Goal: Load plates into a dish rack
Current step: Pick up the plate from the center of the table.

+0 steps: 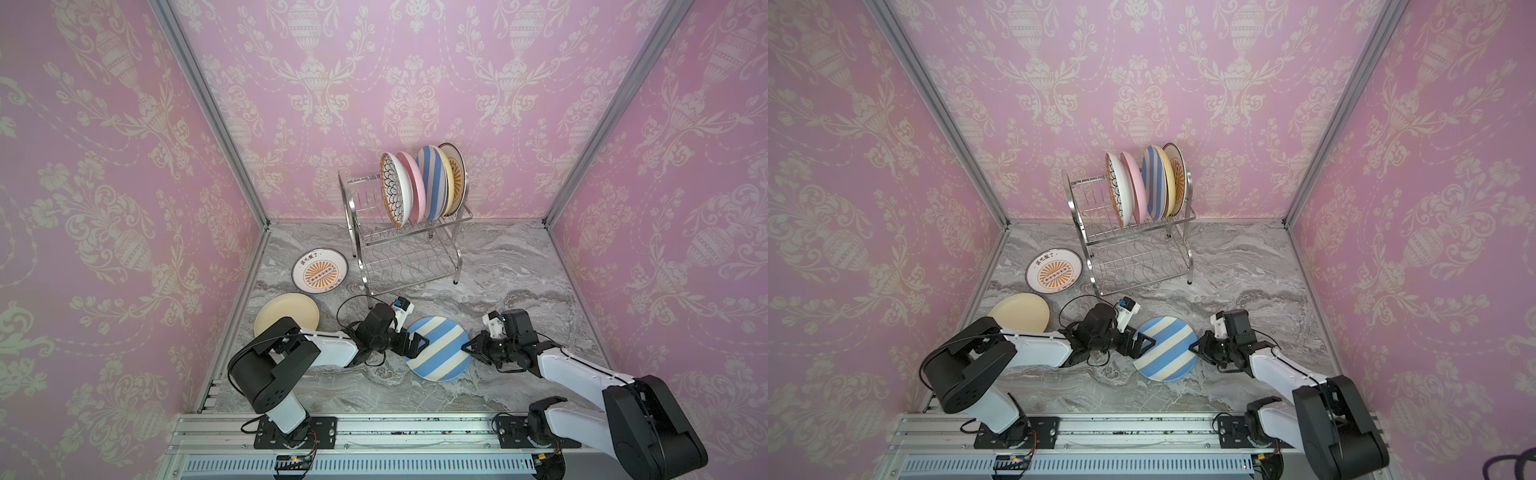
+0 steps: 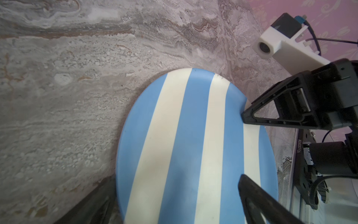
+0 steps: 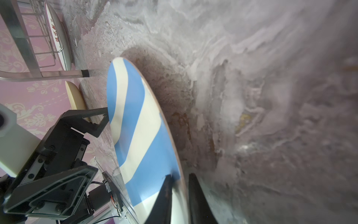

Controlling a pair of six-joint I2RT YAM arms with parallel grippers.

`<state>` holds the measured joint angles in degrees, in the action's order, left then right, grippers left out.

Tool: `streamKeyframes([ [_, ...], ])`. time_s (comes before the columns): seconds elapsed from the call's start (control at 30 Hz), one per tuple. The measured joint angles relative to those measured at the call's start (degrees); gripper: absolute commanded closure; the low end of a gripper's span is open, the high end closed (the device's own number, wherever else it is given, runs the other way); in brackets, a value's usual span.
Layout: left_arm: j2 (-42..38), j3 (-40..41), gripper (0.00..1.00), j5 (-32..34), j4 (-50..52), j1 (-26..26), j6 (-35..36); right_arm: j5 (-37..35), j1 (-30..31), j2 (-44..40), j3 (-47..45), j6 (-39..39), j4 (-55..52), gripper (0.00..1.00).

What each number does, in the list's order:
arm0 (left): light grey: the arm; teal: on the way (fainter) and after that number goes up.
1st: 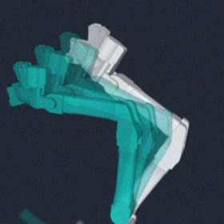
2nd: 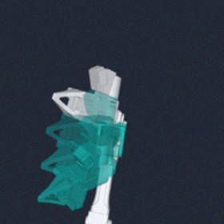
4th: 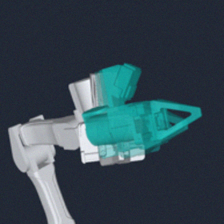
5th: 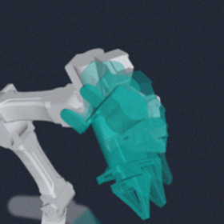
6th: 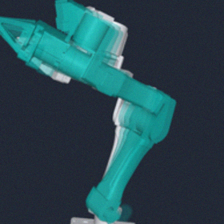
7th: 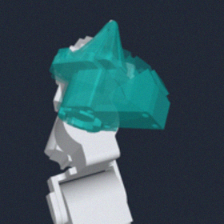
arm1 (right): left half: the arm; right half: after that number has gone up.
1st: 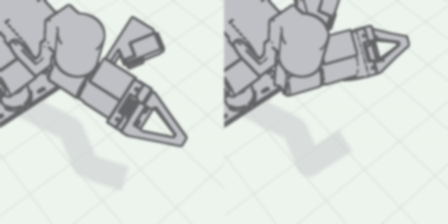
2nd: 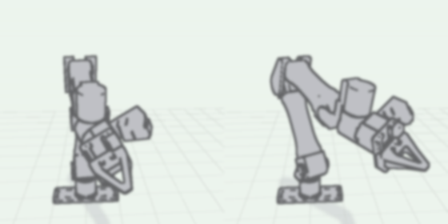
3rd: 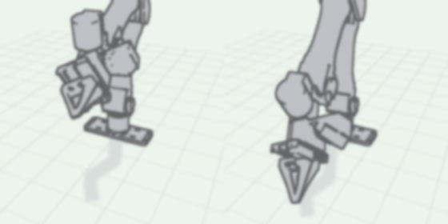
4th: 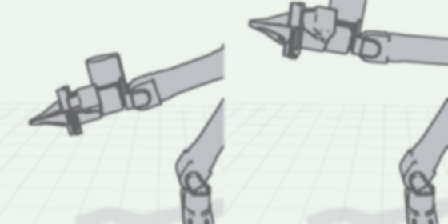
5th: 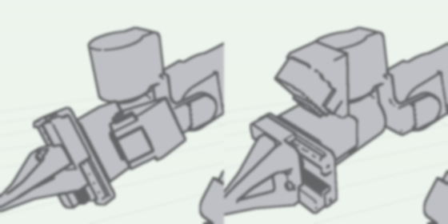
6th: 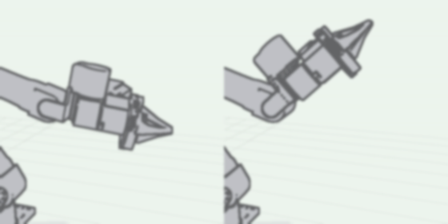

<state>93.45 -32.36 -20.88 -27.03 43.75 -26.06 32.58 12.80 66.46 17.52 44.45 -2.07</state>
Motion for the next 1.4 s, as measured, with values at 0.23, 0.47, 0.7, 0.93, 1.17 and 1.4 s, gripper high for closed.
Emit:
streamKeyframes([
  [0.23,0.0,-0.2,0.01,0.4,-0.3,-0.1,-1.9,0.5,0.3,-2.6,0.0,1.7,0.0,0.98],
  [0.47,-0.8,-0.1,0.01,0.7,0.6,0.0,-3.6,-1.5,1.2,-7.3,4.6,0.7,-7.7,1.0],
  [0.7,-12.4,-2.1,0.01,5.4,12.5,-0.1,-0.5,-14.0,1.6,-15.1,21.7,-9.9,-31.7,1.0],
  [0.93,-22.5,-4.1,0.01,9.2,19.1,-1.4,2.2,-18.6,3.7,-16.7,33.1,-16.0,-42.1,1.0],
  [1.17,-31.8,-4.9,0.01,11.4,27.4,-5.5,4.2,-25.5,10.6,-12.9,51.7,-21.2,-53.6,1.0],
  [1.4,-42.1,-8.3,0.01,14.8,34.9,-11.5,8.4,-34.4,23.3,-3.8,78.3,-27.9,-58.7,1.0],
])
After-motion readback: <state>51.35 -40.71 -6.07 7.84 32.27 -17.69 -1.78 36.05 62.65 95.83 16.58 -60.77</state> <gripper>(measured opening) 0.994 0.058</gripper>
